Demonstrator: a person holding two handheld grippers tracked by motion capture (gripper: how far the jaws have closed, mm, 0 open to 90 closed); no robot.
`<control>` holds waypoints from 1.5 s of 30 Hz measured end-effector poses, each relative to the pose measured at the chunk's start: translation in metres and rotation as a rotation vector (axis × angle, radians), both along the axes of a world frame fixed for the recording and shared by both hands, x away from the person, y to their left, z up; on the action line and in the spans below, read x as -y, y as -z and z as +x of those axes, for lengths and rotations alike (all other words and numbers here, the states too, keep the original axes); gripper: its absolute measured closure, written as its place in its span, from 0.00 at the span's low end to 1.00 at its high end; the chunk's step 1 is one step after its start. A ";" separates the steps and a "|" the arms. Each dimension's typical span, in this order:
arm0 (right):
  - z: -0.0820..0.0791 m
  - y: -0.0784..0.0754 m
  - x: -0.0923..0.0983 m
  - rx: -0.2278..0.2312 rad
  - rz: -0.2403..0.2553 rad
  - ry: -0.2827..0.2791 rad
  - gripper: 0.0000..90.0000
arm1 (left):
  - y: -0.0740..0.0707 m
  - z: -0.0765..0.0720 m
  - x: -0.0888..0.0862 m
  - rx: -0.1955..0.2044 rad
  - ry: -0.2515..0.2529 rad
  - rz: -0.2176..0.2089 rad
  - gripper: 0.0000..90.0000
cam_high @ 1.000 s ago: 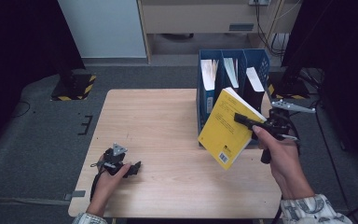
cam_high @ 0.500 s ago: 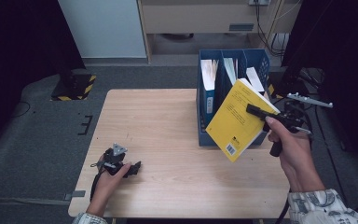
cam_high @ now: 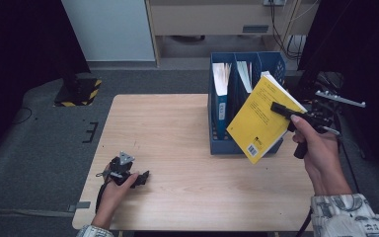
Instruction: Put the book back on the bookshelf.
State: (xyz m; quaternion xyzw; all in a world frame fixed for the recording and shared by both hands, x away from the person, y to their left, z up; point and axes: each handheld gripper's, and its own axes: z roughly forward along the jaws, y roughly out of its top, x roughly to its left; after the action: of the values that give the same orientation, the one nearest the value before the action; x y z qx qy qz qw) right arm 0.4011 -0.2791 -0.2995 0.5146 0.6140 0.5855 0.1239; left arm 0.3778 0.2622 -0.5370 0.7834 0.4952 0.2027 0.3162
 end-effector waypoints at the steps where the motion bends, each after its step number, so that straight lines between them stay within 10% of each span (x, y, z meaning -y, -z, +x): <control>1: 0.001 -0.001 0.004 -0.003 -0.004 0.012 0.83 | 0.000 0.000 0.000 0.000 0.000 0.000 0.00; 45: 0.058 0.002 0.016 -0.077 -0.192 0.164 0.83 | 0.000 0.001 0.001 -0.001 0.002 0.000 0.00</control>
State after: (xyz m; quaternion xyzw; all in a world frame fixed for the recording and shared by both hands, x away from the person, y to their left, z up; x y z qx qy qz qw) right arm 0.4589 -0.2951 -0.3016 0.5712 0.6272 0.4916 0.1964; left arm 0.3785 0.2612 -0.5369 0.7840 0.4945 0.2021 0.3162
